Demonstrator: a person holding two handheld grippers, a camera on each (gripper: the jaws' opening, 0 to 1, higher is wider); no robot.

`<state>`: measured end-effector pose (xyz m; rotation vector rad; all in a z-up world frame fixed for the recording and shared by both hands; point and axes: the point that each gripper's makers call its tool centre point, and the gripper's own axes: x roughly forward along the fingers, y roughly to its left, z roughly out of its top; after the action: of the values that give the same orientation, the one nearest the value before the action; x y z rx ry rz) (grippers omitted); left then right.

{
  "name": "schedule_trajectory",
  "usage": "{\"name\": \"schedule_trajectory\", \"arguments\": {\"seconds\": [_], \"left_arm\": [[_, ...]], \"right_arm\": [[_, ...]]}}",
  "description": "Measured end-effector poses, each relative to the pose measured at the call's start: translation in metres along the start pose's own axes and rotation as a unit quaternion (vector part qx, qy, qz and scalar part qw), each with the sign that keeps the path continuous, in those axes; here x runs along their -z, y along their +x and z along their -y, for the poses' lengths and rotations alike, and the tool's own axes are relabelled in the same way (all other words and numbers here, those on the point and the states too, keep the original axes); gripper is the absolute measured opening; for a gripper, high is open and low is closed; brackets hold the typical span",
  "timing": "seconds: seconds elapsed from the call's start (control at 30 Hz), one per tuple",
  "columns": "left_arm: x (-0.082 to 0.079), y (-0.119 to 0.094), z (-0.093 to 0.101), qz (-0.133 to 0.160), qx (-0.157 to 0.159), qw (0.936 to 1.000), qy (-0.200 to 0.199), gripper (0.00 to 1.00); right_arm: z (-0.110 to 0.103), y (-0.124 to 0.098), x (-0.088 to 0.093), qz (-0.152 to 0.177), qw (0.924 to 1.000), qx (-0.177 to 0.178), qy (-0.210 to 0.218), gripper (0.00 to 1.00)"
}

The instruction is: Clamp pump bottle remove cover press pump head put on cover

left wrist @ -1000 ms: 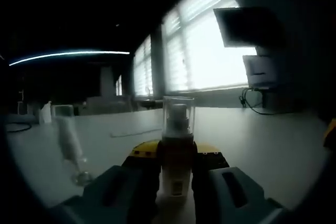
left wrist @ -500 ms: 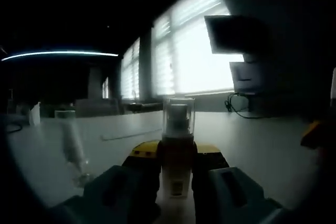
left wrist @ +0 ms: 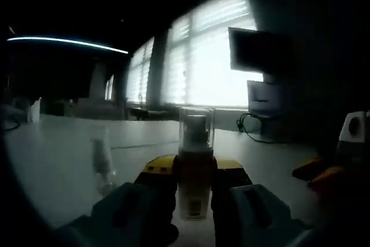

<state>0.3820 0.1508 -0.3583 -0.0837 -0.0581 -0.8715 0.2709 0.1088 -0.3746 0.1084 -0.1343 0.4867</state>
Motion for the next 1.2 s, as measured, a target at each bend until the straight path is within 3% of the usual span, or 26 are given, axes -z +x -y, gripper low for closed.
{"name": "schedule_trajectory", "arguments": {"seconds": [0.07, 0.33, 0.67, 0.97, 1.2], "left_arm": [[-0.003, -0.005, 0.010, 0.002, 0.036, 0.9994, -0.001, 0.13], [-0.016, -0.038, 0.008, 0.021, 0.037, 0.9980, 0.046, 0.13], [-0.031, -0.069, 0.019, 0.035, 0.048, 0.9975, 0.037, 0.13], [-0.029, -0.096, 0.013, 0.024, 0.035, 0.9976, 0.055, 0.13], [-0.023, -0.116, 0.020, 0.018, 0.055, 0.9960, 0.068, 0.13]], "right_arm": [[-0.001, 0.000, 0.000, -0.001, 1.0000, -0.002, 0.000, 0.15], [-0.003, 0.001, 0.002, -0.006, 1.0000, -0.005, -0.005, 0.15], [-0.004, 0.002, 0.003, -0.009, 0.9999, -0.006, -0.008, 0.15], [-0.003, 0.002, 0.003, -0.008, 0.9999, -0.007, -0.008, 0.15], [-0.001, 0.002, 0.003, -0.007, 0.9999, -0.008, -0.004, 0.15]]}}
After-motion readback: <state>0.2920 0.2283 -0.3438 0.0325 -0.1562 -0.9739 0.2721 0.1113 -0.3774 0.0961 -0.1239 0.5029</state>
